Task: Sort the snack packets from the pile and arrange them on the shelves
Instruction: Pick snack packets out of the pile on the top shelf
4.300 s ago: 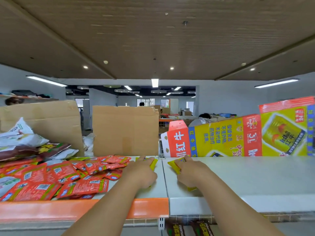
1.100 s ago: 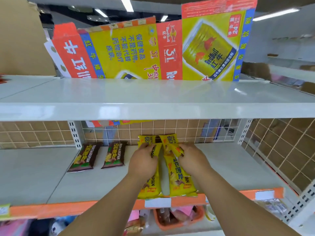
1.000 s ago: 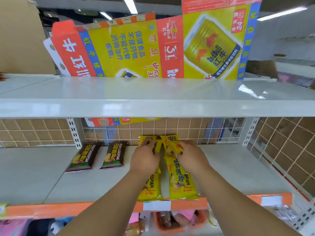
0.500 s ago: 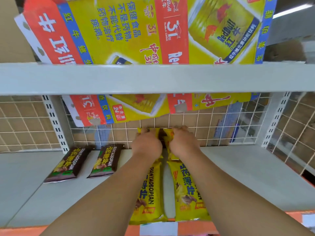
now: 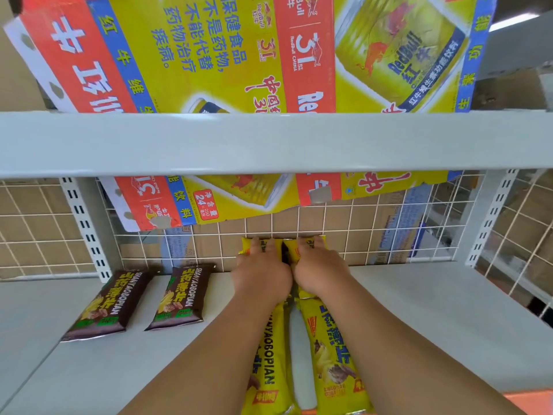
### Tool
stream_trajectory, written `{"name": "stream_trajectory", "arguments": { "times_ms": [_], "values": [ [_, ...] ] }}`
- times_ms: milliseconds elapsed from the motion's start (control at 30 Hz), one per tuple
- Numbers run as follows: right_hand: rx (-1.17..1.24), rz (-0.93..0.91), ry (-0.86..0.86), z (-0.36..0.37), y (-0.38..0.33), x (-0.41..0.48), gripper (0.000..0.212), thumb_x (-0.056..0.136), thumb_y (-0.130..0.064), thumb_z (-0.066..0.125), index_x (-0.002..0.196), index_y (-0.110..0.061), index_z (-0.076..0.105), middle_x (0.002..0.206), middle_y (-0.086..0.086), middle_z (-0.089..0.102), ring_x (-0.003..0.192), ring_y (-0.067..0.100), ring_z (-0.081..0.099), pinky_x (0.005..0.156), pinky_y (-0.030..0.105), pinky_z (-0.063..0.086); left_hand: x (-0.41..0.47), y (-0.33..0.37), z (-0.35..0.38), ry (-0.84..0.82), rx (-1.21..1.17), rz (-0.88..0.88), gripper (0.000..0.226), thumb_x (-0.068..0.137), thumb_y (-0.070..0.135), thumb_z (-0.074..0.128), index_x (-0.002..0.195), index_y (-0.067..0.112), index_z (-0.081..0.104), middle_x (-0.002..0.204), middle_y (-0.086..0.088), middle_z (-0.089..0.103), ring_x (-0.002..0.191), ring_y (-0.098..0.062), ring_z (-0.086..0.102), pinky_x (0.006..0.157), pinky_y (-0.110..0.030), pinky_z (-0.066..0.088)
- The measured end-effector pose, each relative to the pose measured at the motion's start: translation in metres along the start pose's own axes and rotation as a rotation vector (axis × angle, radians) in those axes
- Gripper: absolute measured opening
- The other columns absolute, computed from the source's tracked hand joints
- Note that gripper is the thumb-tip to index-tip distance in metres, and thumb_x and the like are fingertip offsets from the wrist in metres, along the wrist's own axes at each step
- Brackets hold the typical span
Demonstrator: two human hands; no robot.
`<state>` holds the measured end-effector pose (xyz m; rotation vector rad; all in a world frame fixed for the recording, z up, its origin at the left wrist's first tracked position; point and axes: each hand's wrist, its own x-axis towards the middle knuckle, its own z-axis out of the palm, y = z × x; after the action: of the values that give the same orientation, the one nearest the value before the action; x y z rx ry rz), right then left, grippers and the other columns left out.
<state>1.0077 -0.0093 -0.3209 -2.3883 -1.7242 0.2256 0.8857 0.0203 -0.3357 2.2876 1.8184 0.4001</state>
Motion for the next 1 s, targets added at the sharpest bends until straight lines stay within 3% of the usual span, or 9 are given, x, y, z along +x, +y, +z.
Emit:
{"name": "stream_trajectory", "arguments": {
  "times_ms": [233,467,567,667,767,900,1000],
  "values": [
    [0.031,0.007,0.016,0.0,0.003,0.002,0.074,0.097,-0.057,0.045,0.159,-0.038,0.01,0.169,0.002,0.0,0.142,0.041,0.032,0.111,0.048,0.035,0.004,0.0,0.0,0.002,0.0,-0.003,0.07,0.099,0.048,0.038,0.162,0.033,0.011,0.17,0.0,0.002,0.146,-0.041,0.025,0.109,-0.049,0.036],
    [0.037,0.027,0.069,-0.016,0.002,-0.014,0.081,0.088,-0.066,0.051,0.157,-0.035,0.022,0.165,0.006,0.017,0.139,0.04,0.035,0.107,0.049,0.037,-0.018,-0.004,-0.02,0.055,-0.023,0.047,0.069,0.1,0.055,0.037,0.161,0.036,0.012,0.171,0.001,0.004,0.153,-0.04,0.013,0.113,-0.055,0.031],
    [0.041,0.002,0.095,-0.027,-0.004,-0.035,0.075,0.088,-0.062,0.051,0.154,-0.033,0.03,0.16,0.007,0.028,0.134,0.038,0.039,0.103,0.048,0.039,-0.034,-0.005,-0.035,0.079,-0.039,0.054,0.068,0.1,0.054,0.04,0.16,0.034,0.018,0.169,0.0,0.012,0.151,-0.038,0.018,0.112,-0.052,0.033],
    [0.029,-0.046,0.12,-0.037,-0.012,-0.06,0.062,0.086,-0.061,0.05,0.139,-0.029,0.045,0.146,0.006,0.042,0.123,0.037,0.047,0.096,0.047,0.044,-0.056,-0.011,-0.049,0.103,-0.048,0.073,0.062,0.099,0.053,0.041,0.157,0.032,0.029,0.165,-0.003,0.024,0.147,-0.035,0.029,0.108,-0.049,0.039],
    [0.022,-0.076,0.103,-0.048,-0.019,-0.084,0.054,0.084,-0.061,0.051,0.128,-0.031,0.049,0.137,0.005,0.047,0.121,0.036,0.049,0.094,0.046,0.044,-0.081,-0.021,-0.059,0.127,-0.051,0.091,0.064,0.095,0.055,0.036,0.154,0.032,0.034,0.158,-0.003,0.037,0.139,-0.032,0.039,0.106,-0.046,0.044],
    [0.022,-0.124,0.085,-0.058,-0.033,-0.112,0.068,0.086,-0.065,0.049,0.143,-0.028,0.043,0.147,0.004,0.044,0.133,0.033,0.044,0.104,0.045,0.043,-0.116,-0.036,-0.074,0.167,-0.075,0.031,0.067,0.09,0.061,0.038,0.15,0.034,0.041,0.151,0.001,0.047,0.135,-0.026,0.045,0.102,-0.042,0.047],
    [0.002,-0.194,0.092,-0.055,-0.046,-0.13,0.064,0.087,-0.06,0.05,0.142,-0.027,0.046,0.145,0.005,0.047,0.129,0.032,0.048,0.101,0.043,0.046,-0.143,-0.051,-0.085,0.177,-0.06,-0.018,0.074,0.083,0.065,0.035,0.15,0.034,0.042,0.153,0.003,0.046,0.136,-0.025,0.045,0.103,-0.042,0.046]
  ]
}}
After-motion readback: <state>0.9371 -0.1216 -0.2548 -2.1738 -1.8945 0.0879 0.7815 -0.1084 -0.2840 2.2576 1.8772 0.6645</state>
